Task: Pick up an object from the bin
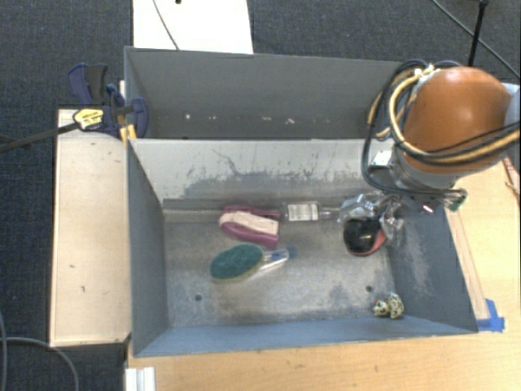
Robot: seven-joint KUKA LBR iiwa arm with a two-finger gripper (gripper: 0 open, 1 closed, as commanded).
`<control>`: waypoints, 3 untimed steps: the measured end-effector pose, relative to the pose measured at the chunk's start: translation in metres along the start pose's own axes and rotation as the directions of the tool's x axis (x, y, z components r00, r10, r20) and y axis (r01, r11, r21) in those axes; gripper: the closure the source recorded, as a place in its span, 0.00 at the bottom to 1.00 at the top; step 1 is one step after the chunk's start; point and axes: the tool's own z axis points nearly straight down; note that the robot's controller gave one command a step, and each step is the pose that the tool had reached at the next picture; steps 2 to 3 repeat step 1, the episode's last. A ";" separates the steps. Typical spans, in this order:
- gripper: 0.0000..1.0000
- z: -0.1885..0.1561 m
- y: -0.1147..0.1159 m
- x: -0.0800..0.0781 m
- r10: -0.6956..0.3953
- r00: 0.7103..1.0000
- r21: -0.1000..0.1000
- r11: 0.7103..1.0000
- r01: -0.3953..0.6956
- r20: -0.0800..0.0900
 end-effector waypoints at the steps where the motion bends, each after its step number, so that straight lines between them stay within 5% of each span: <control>1: 1.00 -0.189 -0.015 0.005 0.005 1.000 0.002 1.000 -0.005 0.001; 3: 1.00 -0.189 -0.015 0.005 0.005 1.000 0.002 1.000 -0.005 0.001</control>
Offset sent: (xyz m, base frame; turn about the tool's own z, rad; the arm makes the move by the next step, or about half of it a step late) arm 0.0046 -0.0130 0.1834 0.0006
